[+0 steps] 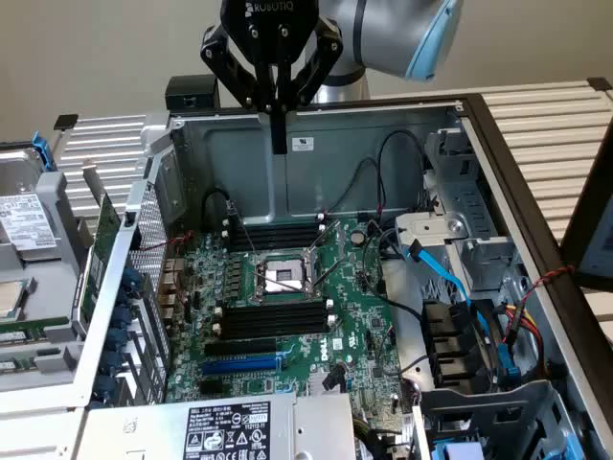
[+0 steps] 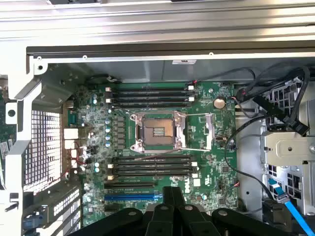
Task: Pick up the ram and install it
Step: 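Reach for the ram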
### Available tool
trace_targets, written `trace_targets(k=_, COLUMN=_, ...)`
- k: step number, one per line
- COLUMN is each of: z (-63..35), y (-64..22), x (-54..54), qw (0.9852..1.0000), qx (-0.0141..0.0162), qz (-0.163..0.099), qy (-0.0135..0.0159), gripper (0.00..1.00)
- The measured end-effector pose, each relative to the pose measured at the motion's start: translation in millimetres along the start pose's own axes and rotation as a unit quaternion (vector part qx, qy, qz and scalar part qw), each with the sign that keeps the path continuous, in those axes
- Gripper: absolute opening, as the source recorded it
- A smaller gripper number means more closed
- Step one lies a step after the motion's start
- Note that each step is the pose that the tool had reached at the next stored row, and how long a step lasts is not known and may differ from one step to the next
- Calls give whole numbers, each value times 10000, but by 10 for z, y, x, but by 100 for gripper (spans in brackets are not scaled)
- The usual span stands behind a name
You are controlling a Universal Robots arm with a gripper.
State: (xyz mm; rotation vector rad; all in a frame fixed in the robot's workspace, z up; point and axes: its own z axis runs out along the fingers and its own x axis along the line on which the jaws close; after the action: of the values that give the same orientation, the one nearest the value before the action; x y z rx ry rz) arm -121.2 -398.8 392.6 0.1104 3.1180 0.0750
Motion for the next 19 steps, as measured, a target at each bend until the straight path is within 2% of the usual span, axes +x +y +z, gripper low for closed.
trace_targets(k=13, z=-1, y=-1, x=7, qw=10000, qx=1, qz=0, qy=0, gripper=11)
trace_targets(k=19, z=-6, y=-17, x=241, qw=10000, qx=0, qz=0, qy=0, gripper=11)
